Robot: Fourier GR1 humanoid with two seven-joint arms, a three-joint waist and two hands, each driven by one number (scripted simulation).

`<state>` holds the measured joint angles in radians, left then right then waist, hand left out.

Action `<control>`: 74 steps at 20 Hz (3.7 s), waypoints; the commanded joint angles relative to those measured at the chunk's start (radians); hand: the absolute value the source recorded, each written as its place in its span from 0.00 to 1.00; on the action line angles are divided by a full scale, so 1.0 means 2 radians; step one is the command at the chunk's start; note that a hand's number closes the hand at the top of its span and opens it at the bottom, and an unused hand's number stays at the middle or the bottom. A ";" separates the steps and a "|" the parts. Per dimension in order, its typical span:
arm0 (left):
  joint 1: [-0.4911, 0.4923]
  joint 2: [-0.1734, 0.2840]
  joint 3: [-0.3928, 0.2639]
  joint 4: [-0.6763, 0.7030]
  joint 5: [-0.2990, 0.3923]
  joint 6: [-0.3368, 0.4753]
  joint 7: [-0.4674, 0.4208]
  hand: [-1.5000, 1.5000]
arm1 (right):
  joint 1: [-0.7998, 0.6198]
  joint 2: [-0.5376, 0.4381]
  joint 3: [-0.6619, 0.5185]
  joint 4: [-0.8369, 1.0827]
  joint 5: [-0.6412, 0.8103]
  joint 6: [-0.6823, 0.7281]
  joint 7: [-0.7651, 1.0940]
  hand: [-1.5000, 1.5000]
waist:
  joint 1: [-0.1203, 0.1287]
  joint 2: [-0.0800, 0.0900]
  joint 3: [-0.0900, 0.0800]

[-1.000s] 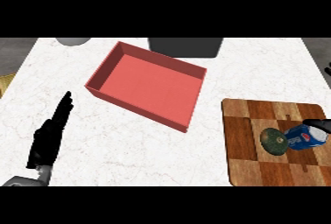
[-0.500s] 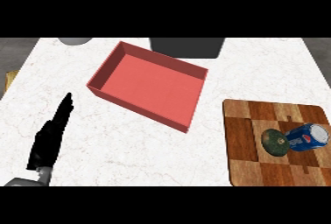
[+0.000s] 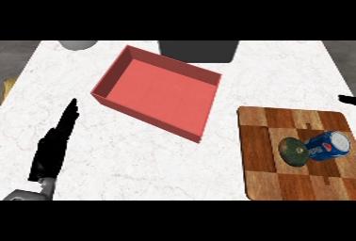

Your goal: Pick the can from the cutting board and place it in the cardboard box

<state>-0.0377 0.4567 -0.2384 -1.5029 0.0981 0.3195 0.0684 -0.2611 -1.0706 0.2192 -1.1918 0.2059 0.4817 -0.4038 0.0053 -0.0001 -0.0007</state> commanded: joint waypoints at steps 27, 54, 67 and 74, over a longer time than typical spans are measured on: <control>0.029 -0.071 0.088 -0.007 -0.068 -0.080 -0.005 0.50 | 0.049 0.146 -0.104 -0.038 0.194 0.025 0.065 0.00 | -0.002 0.000 0.000; 0.020 -0.114 0.127 -0.036 -0.123 -0.118 0.020 0.50 | 0.032 0.218 -0.133 0.038 0.329 -0.040 -0.015 1.00 | -0.002 0.000 0.000; -0.020 -0.126 0.110 -0.013 -0.134 -0.127 0.026 0.50 | -0.199 0.321 -0.083 0.181 0.429 -0.176 0.024 1.00 | 0.041 0.014 0.002; 0.010 -0.123 0.120 -0.028 -0.128 -0.132 0.011 0.50 | -0.305 0.336 -0.107 0.330 0.451 -0.267 -0.019 1.00 | 0.022 0.007 0.001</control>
<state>-0.0308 0.2104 -0.0079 -1.5494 -0.1611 0.0567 0.0971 -0.7771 -0.4114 0.0254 -0.6676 1.0834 0.0537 -0.3950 0.0617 0.0174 0.0019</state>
